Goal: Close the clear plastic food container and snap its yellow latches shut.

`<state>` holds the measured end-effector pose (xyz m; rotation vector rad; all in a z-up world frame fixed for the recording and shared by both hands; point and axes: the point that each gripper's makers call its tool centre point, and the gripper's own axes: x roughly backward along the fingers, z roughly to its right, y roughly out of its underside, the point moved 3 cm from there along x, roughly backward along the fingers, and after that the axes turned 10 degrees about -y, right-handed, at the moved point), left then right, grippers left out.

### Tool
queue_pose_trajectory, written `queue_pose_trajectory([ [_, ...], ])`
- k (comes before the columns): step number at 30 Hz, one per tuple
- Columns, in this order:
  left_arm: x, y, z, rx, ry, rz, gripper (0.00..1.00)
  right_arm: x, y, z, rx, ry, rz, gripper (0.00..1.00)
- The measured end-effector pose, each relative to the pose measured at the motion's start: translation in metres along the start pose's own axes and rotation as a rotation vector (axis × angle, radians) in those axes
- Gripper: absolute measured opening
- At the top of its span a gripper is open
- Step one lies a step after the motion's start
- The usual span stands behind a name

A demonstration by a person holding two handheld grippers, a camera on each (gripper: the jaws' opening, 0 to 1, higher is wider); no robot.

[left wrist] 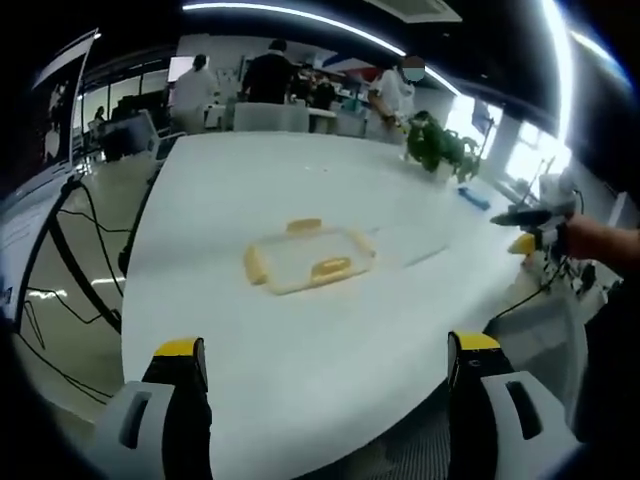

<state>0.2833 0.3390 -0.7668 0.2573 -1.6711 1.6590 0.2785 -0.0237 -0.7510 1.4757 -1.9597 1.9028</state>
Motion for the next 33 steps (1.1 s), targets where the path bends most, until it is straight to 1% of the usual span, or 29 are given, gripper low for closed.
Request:
queue_pose_trajectory([
  [1, 0.0, 0.0, 0.0, -0.001, 0.0, -0.002, 0.99, 0.0, -0.002, -0.001, -0.02, -0.007, 0.019, 1.0],
  [2, 0.0, 0.002, -0.001, -0.004, -0.002, -0.004, 0.99, 0.001, -0.002, 0.001, -0.026, -0.002, 0.025, 1.0],
  [12, 0.0, 0.007, 0.001, -0.013, 0.004, -0.017, 0.99, 0.0, 0.002, 0.002, -0.018, -0.003, 0.006, 1.0],
  [15, 0.0, 0.008, 0.0, -0.013, 0.004, -0.02, 0.99, -0.001, 0.001, 0.0, -0.04, -0.013, 0.022, 1.0],
  [17, -0.001, 0.008, -0.001, -0.014, 0.004, -0.024, 0.99, -0.001, 0.001, 0.001, -0.034, -0.01, 0.018, 1.0],
  [33, -0.012, 0.01, -0.005, -0.028, 0.004, -0.055, 0.99, -0.012, 0.0, 0.004, -0.02, -0.016, -0.004, 1.0],
])
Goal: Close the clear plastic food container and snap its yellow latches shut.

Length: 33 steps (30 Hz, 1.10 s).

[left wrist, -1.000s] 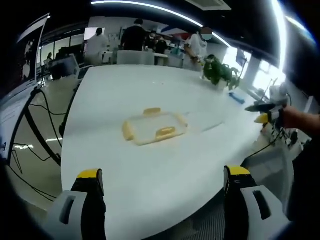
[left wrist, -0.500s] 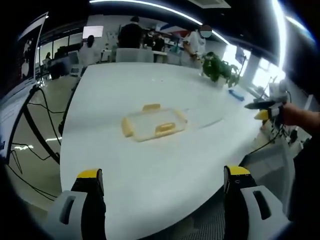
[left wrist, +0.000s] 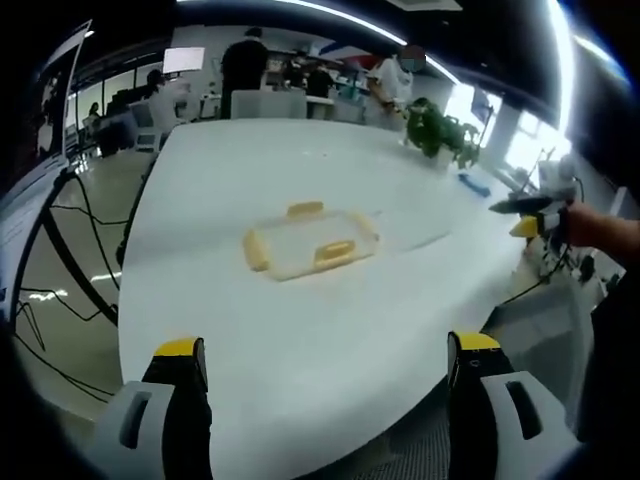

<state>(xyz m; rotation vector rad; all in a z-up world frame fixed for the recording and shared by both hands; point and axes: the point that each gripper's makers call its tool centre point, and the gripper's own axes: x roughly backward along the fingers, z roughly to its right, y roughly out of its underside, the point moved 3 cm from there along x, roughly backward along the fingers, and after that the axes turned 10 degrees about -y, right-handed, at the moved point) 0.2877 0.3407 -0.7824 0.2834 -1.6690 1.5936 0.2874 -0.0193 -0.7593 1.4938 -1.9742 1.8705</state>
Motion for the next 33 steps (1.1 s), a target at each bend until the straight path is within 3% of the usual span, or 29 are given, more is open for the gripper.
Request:
queue_pose_trajectory([
  [6, -0.004, 0.002, -0.006, -0.015, -0.034, -0.017, 0.99, -0.008, -0.001, -0.002, 0.04, -0.005, -0.022, 1.0],
  [14, -0.011, 0.002, -0.007, -0.017, -0.023, -0.036, 0.99, -0.022, -0.002, -0.002, 0.063, -0.021, -0.041, 1.0],
  [33, -0.037, -0.012, -0.007, -0.047, -0.006, -0.045, 0.98, -0.056, -0.027, -0.005, 0.145, -0.094, -0.082, 1.0],
])
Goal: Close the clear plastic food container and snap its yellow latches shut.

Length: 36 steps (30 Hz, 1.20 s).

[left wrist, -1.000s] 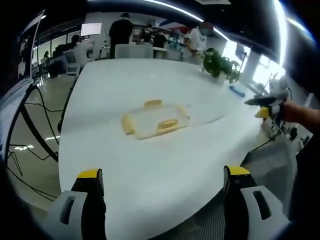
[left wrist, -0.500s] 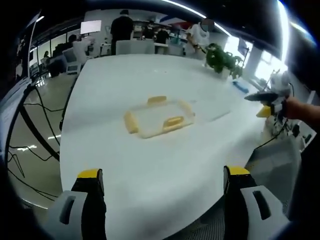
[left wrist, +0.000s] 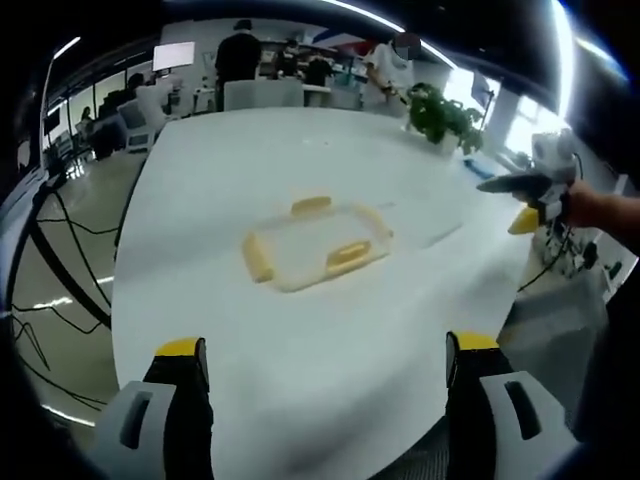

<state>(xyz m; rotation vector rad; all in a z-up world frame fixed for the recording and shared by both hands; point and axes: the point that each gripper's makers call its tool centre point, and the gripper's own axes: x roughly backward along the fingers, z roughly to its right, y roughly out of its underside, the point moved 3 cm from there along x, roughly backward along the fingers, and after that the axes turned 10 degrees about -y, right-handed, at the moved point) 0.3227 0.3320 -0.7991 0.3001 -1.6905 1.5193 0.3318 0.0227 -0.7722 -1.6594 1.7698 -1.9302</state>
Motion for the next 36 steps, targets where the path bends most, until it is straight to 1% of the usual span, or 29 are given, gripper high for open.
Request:
queue_pose_trajectory([
  [19, -0.02, -0.011, -0.012, -0.024, -0.009, -0.012, 0.95, -0.029, -0.021, 0.007, 0.107, -0.055, -0.038, 1.0],
  [23, -0.024, -0.014, -0.015, -0.034, -0.01, -0.018, 0.94, -0.034, -0.027, 0.008, 0.124, -0.065, -0.035, 1.0],
  [25, -0.027, -0.015, -0.017, -0.039, -0.011, -0.023, 0.93, -0.037, -0.031, 0.009, 0.133, -0.073, -0.031, 1.0],
  [28, -0.029, -0.017, -0.019, -0.046, -0.007, -0.028, 0.91, -0.041, -0.034, 0.012, 0.162, -0.082, -0.044, 1.0],
  [29, -0.031, -0.018, -0.019, -0.052, -0.006, -0.031, 0.91, -0.042, -0.035, 0.012, 0.163, -0.084, -0.045, 0.99],
  [30, -0.032, -0.018, -0.02, -0.056, -0.006, -0.033, 0.91, -0.043, -0.036, 0.012, 0.17, -0.088, -0.048, 0.94],
  [31, -0.033, -0.019, -0.02, -0.061, -0.006, -0.035, 0.91, -0.044, -0.037, 0.013, 0.182, -0.091, -0.051, 0.92],
  [36, -0.038, -0.02, -0.022, -0.076, 0.0, -0.047, 0.94, -0.052, -0.045, 0.008, 0.195, -0.119, -0.04, 0.94],
])
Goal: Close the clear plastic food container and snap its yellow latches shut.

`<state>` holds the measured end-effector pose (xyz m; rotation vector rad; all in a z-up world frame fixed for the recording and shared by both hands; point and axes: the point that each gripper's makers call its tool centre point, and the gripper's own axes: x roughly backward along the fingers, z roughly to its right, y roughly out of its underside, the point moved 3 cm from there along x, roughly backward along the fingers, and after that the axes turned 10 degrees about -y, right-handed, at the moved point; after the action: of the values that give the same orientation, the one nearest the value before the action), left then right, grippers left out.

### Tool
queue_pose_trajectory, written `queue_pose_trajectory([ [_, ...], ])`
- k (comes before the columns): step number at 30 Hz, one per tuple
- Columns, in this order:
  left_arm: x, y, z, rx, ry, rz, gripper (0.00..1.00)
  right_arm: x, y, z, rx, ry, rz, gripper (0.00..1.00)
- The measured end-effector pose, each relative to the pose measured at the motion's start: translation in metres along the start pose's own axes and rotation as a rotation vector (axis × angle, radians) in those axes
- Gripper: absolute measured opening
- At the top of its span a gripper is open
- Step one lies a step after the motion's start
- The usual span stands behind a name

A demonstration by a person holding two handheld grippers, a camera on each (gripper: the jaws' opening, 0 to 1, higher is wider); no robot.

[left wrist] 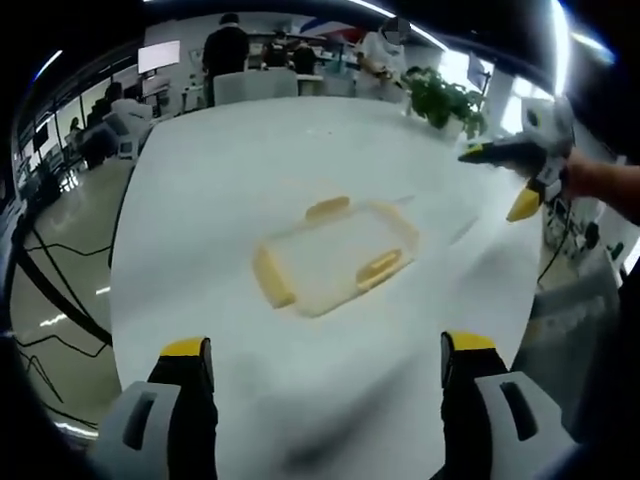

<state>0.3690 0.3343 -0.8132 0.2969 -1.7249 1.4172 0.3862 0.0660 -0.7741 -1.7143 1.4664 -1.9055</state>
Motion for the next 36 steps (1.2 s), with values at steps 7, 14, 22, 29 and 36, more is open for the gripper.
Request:
queue_pose_trajectory([
  [7, -0.009, -0.005, -0.005, -0.023, 0.007, -0.01, 0.98, -0.012, -0.008, 0.002, 0.086, -0.03, -0.034, 0.98],
  [14, -0.017, -0.014, -0.011, -0.063, 0.012, -0.015, 0.99, -0.021, -0.017, 0.005, 0.149, -0.064, -0.052, 1.0],
  [22, -0.027, -0.018, -0.02, -0.106, 0.014, -0.034, 0.99, -0.034, -0.029, 0.008, 0.216, -0.098, -0.073, 1.0],
  [29, -0.032, -0.023, -0.023, -0.202, 0.038, -0.042, 0.99, -0.046, -0.035, 0.009, 0.266, -0.128, -0.101, 1.0],
  [36, -0.038, -0.025, -0.024, -0.217, 0.058, -0.037, 0.99, -0.056, -0.041, 0.012, 0.295, -0.151, -0.113, 1.0],
])
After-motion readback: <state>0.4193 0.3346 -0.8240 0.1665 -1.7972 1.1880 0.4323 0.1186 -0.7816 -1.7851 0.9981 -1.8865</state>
